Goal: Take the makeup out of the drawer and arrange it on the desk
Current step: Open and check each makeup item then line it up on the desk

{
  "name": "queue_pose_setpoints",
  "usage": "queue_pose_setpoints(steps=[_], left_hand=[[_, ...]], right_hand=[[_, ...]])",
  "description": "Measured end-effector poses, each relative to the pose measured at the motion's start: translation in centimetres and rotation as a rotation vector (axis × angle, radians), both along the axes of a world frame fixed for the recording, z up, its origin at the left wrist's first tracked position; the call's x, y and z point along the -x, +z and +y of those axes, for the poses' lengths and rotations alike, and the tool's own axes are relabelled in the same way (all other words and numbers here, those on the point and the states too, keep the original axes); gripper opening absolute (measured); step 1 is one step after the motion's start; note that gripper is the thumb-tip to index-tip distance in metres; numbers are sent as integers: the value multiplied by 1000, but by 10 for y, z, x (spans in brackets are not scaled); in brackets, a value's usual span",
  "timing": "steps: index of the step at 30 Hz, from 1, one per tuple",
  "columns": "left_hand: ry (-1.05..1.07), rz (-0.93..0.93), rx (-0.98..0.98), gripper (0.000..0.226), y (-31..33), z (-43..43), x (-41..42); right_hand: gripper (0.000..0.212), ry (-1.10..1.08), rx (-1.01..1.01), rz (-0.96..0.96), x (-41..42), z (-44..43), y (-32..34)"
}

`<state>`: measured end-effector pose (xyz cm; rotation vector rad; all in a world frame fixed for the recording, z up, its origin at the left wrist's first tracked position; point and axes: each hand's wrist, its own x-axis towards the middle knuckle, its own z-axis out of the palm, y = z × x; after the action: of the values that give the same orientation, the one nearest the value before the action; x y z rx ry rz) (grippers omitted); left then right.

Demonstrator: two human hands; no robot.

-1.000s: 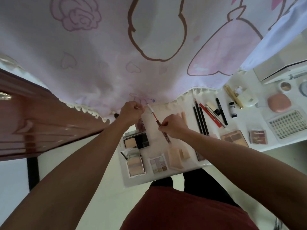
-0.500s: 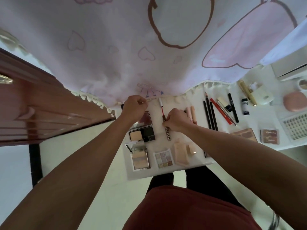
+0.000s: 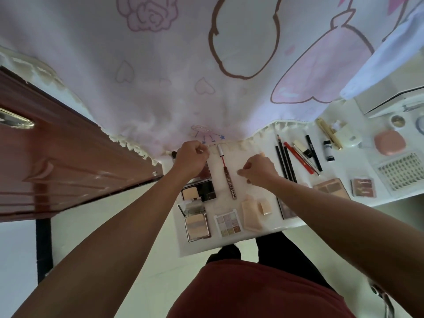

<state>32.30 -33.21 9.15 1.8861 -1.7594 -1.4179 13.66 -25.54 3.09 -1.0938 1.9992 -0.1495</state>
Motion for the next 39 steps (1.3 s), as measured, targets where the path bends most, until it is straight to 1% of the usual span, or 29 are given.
queue_pose_setpoints(steps=[4, 8, 10, 14, 17, 19, 22, 26, 29, 32, 35, 39], left_hand=[[-61, 18, 6, 11, 4, 12, 10], [-91, 47, -31, 5, 1, 27, 19], [-95, 49, -43, 5, 0, 32, 21], [-106, 33, -44, 5, -1, 41, 21], [-79, 30, -60, 12, -4, 44, 17], [-71, 28, -64, 14, -4, 47, 14], [-59, 25, -65, 12, -2, 48, 10], [-56, 70, -57, 11, 8, 41, 6], [-31, 167, -88, 10, 19, 36, 6], [-55, 248, -99, 5, 34, 33, 7], [-91, 300, -122, 5, 47, 32, 9], [-152, 321, -161, 6, 58, 34, 10]], right_hand=[[22, 40, -17, 175, 32, 13, 8], [20, 79, -36, 278, 40, 23, 2], [25, 134, -30, 328, 36, 24, 0], [42, 250, 9, 463, 24, 19, -3], [43, 310, 13, 480, 18, 13, -4], [41, 308, -8, 460, 18, 12, -6], [26, 288, 12, 384, 19, 12, -3], [30, 294, 159, 189, 20, 15, 19], [23, 317, 240, 33, 19, 23, 42], [26, 322, 276, -94, 19, 29, 62], [26, 310, 321, -162, 19, 33, 77], [21, 274, 371, -233, 19, 36, 89]])
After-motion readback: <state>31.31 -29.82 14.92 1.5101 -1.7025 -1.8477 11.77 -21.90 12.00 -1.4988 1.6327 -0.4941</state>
